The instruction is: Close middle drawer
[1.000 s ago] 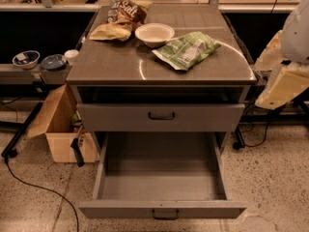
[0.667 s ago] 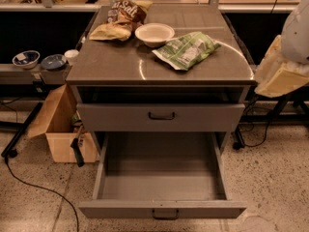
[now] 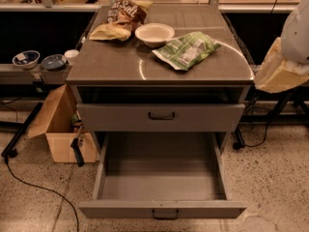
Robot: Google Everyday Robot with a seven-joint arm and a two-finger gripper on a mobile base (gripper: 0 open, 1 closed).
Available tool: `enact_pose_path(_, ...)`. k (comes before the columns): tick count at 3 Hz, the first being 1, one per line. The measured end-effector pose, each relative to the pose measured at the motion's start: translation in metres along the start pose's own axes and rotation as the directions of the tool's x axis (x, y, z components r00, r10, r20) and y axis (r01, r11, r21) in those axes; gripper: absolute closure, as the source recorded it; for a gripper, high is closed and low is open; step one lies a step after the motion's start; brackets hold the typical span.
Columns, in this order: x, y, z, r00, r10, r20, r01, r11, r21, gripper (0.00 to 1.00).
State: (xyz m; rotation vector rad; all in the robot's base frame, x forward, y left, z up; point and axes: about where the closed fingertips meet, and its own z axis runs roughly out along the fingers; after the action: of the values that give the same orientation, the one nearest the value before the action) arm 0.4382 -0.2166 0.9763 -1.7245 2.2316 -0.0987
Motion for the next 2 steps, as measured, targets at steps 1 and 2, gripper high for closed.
enact_pose_path(1, 0.007, 0.009, 0.014, 0.999, -0.03, 0.027, 0.03, 0.9995, 0.007, 1.0)
enact_pose_path(2, 0.023, 0.029, 0.041, 0.998, -0.042, 0.051, 0.043, 0.9989, -0.021, 1.0)
